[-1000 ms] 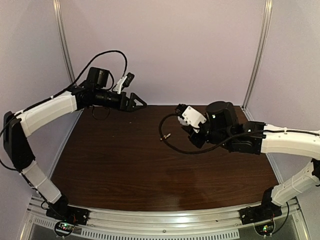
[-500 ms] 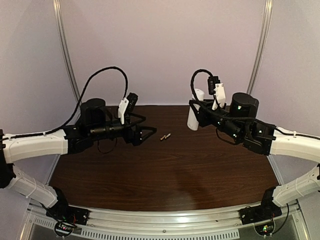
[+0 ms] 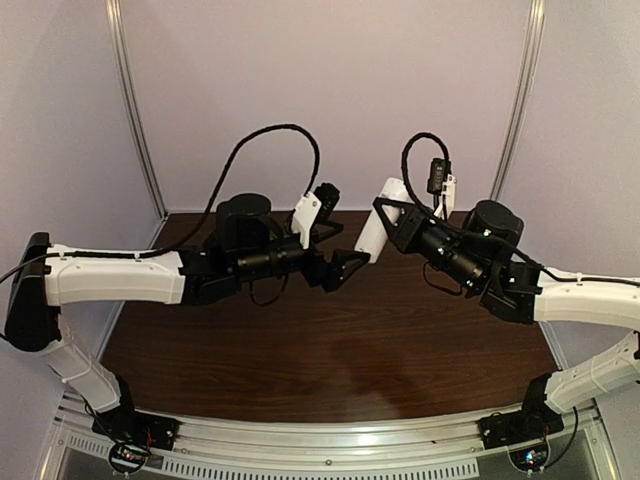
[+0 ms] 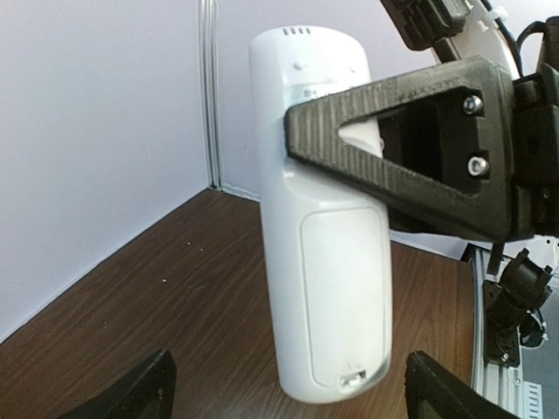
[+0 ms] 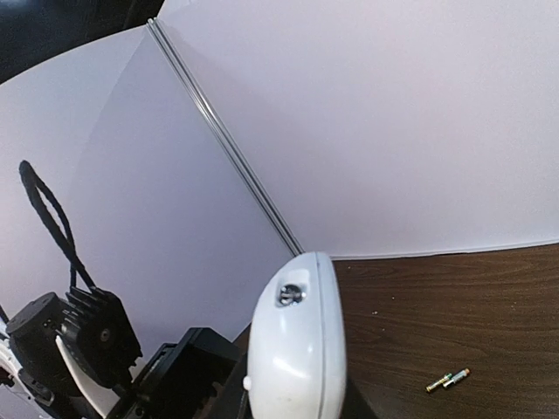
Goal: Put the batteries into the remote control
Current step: Pass from the right arm to the left, then pass from the left arm to the right
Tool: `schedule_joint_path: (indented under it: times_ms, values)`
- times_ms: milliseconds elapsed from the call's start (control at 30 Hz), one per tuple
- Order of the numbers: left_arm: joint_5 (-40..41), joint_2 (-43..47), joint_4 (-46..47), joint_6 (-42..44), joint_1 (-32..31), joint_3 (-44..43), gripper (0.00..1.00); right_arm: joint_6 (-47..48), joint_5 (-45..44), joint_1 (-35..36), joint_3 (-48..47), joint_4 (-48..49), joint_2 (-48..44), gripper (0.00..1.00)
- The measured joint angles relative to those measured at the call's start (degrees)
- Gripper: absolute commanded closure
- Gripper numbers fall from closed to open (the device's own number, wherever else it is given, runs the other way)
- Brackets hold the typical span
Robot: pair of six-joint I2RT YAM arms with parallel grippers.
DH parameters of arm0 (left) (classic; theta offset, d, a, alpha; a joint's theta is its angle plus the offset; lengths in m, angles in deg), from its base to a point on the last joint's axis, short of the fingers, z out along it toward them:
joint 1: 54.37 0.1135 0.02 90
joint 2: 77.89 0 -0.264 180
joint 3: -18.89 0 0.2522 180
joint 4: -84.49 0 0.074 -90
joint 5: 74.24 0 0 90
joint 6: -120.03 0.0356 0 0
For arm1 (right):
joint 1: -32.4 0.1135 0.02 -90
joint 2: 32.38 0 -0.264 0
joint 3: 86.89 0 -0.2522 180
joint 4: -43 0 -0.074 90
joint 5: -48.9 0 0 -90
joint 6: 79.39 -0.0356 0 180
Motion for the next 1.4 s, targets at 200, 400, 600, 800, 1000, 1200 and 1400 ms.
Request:
schedule_joint_path:
  times_ms: [200,400,600,800,1000,1200,1400]
  values:
    - [2.14,-3.39,-1.66,2.23,-0.81,-4.61,0.17,-2.14,1.11,-0.02,0.26,2.99,0.37,1.0]
    - [3.87,-6.08,-4.24,4.92,-2.27,-7.85,0.41,-3.32,1.18,-0.07,1.11,3.8,0.85,1.0]
    - [5.66,-7.23,-7.21,6.08,-3.06,-9.88,0.63,-3.3,0.96,-0.26,1.99,4.55,0.94,0.77]
    - [6.71,-7.21,-11.26,10.49,-2.82,-10.27,0.73,-4.63,1.18,-0.2,2.12,2.01,-0.76,0.19]
    - [5.73,-5.46,-14.99,16.74,-2.73,-7.17,0.75,-5.09,2.43,-0.83,2.1,-6.95,-6.34,0.04]
    - [0.52,-2.43,-21.29,25.14,-2.73,-4.07,0.78,-4.7,12.31,-2.71,1.7,-17.7,-9.16,0.0]
    - [-5.55,-0.52,-25.46,30.62,-1.97,-3.26,0.79,-3.17,24.7,-2.84,1.57,-25.94,-9.11,0.06]
